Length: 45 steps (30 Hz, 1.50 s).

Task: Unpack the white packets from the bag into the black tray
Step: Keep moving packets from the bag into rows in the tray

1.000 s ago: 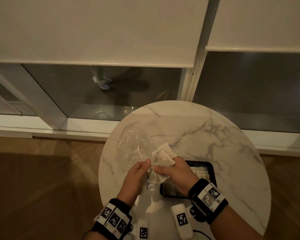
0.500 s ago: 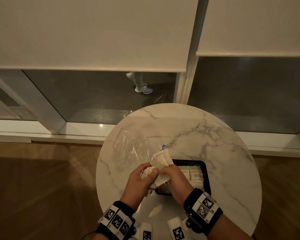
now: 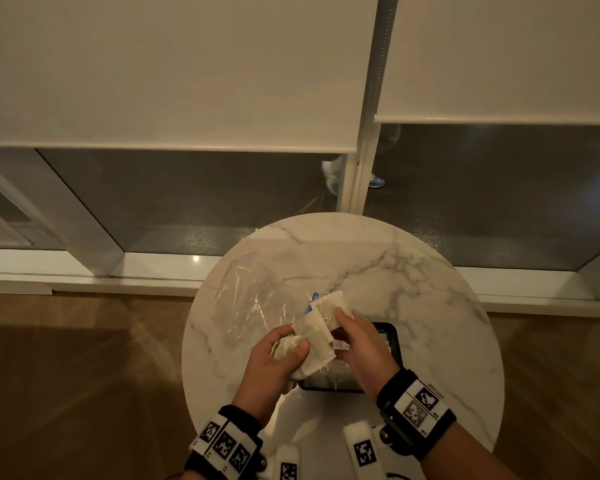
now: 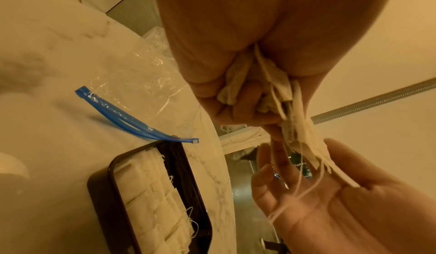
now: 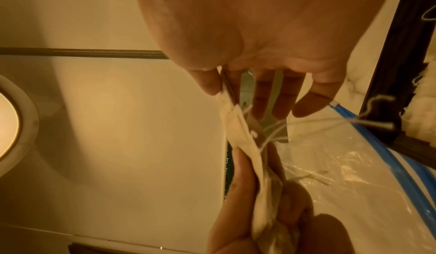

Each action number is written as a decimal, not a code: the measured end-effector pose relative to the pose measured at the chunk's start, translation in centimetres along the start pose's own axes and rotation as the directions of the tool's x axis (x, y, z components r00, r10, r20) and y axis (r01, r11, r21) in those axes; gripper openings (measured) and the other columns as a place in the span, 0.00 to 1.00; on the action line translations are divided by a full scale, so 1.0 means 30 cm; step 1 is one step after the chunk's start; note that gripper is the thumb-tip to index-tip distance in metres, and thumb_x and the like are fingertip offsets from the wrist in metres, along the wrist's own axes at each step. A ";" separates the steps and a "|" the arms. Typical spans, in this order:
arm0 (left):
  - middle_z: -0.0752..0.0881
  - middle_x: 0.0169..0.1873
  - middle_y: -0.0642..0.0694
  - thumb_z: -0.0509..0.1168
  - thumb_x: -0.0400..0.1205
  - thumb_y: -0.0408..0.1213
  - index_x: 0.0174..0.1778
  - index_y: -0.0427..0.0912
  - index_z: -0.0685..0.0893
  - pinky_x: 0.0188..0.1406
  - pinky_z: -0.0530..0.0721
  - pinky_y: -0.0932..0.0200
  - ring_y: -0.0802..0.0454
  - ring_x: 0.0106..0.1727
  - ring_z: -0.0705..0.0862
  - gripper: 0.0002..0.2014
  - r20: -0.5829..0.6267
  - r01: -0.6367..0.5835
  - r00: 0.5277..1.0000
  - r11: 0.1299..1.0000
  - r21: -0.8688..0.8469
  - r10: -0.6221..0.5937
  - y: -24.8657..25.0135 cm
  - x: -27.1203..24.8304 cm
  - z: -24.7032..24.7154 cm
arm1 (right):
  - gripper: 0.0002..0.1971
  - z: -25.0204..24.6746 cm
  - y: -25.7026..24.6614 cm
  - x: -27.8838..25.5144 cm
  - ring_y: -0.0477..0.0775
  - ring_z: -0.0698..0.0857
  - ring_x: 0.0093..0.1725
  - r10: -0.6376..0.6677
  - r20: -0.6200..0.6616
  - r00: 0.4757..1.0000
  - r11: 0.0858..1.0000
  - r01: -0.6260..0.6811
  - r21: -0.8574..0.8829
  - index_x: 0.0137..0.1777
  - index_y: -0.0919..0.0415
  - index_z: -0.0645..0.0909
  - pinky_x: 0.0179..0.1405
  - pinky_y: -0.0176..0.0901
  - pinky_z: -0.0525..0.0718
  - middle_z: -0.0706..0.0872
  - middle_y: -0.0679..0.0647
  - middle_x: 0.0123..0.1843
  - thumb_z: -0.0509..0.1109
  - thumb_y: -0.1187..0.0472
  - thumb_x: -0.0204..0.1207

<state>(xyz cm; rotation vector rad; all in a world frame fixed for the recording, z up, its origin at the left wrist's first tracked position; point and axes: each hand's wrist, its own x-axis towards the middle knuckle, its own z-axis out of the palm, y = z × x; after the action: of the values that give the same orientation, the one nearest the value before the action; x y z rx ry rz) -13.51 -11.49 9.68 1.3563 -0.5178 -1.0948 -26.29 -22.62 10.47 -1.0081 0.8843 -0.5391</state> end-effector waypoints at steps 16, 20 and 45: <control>0.87 0.43 0.41 0.70 0.82 0.35 0.61 0.43 0.85 0.27 0.79 0.59 0.50 0.35 0.82 0.12 -0.159 0.047 0.985 0.991 -0.128 -0.068 -0.039 0.000 -0.133 | 0.20 -0.290 0.022 0.049 0.58 0.86 0.48 -0.021 -0.275 0.961 0.986 -0.025 -0.164 0.61 0.57 0.81 0.39 0.49 0.88 0.85 0.59 0.49 0.69 0.78 0.75; 0.87 0.43 0.40 0.73 0.77 0.42 0.61 0.44 0.86 0.27 0.80 0.59 0.51 0.35 0.82 0.16 -0.174 0.067 0.981 0.989 -0.132 -0.089 -0.051 -0.014 -0.180 | 0.22 -0.321 0.126 0.090 0.58 0.85 0.47 0.103 -0.258 0.961 0.915 -0.193 -0.354 0.61 0.58 0.82 0.39 0.50 0.91 0.80 0.58 0.47 0.64 0.80 0.74; 0.90 0.45 0.42 0.75 0.77 0.44 0.63 0.44 0.85 0.29 0.82 0.58 0.52 0.36 0.85 0.19 -0.164 0.085 0.981 0.990 -0.114 -0.103 -0.066 -0.011 -0.280 | 0.15 -0.329 0.353 0.204 0.47 0.81 0.39 0.148 -0.314 0.938 0.390 -0.347 -0.853 0.48 0.51 0.83 0.28 0.29 0.76 0.82 0.49 0.42 0.71 0.72 0.68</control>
<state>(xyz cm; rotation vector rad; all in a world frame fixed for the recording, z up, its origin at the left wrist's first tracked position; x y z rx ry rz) -7.27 -6.63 6.18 1.3761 -0.2690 -1.0570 -31.20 -27.22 -3.73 -1.7860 1.5496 0.2039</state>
